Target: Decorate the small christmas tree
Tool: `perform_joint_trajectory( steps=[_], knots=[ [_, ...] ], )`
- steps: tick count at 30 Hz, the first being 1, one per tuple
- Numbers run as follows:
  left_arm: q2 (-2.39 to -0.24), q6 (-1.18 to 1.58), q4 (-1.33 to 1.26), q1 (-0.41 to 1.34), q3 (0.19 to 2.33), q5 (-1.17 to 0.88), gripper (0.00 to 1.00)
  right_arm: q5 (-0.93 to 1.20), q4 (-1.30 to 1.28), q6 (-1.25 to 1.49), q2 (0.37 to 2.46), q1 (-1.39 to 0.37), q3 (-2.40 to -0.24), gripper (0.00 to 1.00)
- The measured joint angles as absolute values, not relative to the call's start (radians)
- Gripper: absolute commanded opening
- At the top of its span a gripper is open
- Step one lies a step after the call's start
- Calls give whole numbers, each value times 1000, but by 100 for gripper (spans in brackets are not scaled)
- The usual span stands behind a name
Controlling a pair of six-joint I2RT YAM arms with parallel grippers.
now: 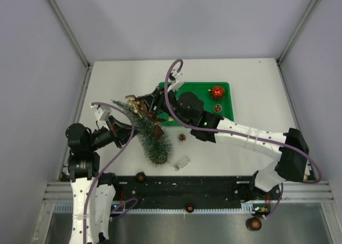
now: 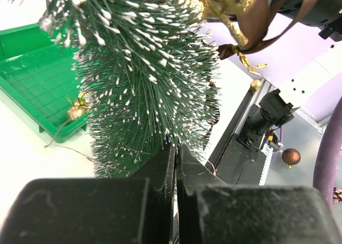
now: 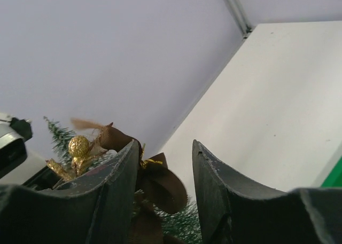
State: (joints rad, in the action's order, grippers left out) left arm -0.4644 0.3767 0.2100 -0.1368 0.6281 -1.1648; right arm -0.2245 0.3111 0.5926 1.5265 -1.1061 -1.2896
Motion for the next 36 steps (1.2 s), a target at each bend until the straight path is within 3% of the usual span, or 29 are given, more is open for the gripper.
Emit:
perform_joint_trajectory(
  steps=[8, 17, 26, 36],
  knots=[
    [-464, 384, 210, -137, 628, -1170, 0, -343, 208, 598, 1526, -1106, -1290, 68],
    [-451, 382, 211, -137, 627, -1170, 0, -420, 25, 545, 1406, -1100, -1290, 80],
    [-447, 370, 211, -137, 627, -1167, 0, -467, -166, 537, 1224, -907, -1213, 82],
    [-447, 368, 211, -137, 621, -1164, 0, -519, -389, 532, 1359, -638, -1150, 73]
  ],
)
